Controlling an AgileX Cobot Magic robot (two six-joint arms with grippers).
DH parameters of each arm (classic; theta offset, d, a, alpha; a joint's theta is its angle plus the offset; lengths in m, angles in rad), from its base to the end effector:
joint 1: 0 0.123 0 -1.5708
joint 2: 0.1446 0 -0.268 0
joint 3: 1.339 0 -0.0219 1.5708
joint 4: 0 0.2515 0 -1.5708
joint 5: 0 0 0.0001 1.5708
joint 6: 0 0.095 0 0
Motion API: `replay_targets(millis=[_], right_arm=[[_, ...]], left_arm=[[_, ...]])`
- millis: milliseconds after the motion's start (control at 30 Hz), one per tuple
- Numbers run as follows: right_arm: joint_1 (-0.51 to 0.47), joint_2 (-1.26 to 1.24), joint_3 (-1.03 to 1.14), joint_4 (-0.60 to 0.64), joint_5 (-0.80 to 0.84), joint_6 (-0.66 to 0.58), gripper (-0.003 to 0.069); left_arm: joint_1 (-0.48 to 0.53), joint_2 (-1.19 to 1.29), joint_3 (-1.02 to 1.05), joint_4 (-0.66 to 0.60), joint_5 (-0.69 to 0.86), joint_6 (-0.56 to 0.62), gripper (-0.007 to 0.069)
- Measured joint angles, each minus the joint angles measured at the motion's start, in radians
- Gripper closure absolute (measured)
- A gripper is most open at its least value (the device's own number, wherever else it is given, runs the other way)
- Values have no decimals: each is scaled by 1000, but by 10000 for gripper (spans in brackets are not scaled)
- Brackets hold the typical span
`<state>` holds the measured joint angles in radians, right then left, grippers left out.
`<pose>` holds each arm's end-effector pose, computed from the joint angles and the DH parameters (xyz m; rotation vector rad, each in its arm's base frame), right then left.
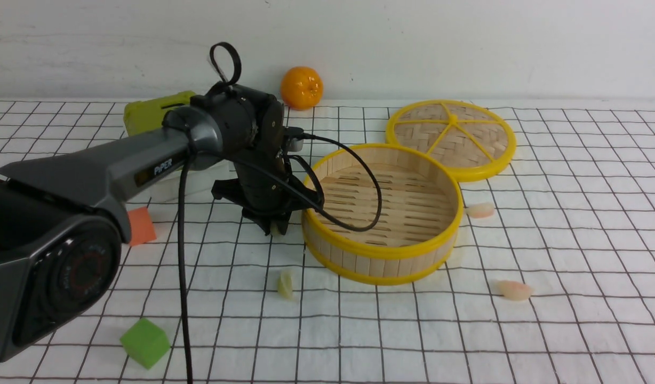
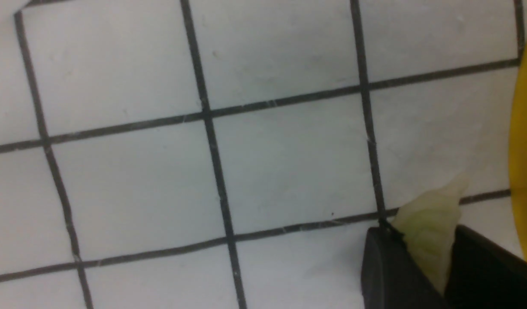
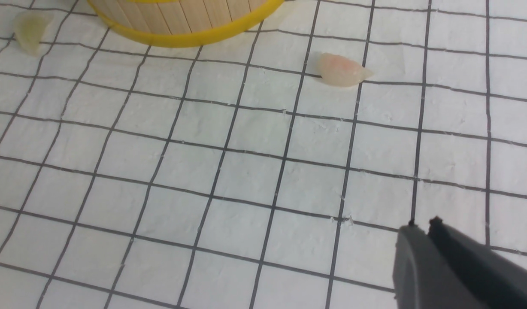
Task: Put the dumplings into the steamer on the table with the white tablecloth.
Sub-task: 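Reach for and grasp a dumpling on the table with the left gripper, then place the dumpling into the bamboo steamer basket with the left gripper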
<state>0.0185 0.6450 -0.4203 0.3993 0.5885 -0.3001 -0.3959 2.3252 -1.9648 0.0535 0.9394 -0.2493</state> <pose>0.1346 0.0230 0.2415 -0.0947 2.2528 0.2755 0.4547 -0.1856 0.1541 0.2370 2.7750 -0.0952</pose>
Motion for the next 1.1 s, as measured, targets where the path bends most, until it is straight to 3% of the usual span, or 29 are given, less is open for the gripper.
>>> replay_targets(millis=[433,633,900,967,1100], right_arm=[[0,0,0,13,0,0,618],[0,0,2,13,-1,0,617],[0,0,2,17,-1,0,617],[0,0,2,17,-1,0,617],[0,0,2,17,-1,0,617]], left_arm=[[-48,-193,-51,-59,-10,34,480],[-128,-110,-73,-54,-117,34,480],[-121,1,-75,-15,-186,20,477],[-121,5,-75,-20,-198,16,440],[-121,4,-76,-30,-212,-19,293]])
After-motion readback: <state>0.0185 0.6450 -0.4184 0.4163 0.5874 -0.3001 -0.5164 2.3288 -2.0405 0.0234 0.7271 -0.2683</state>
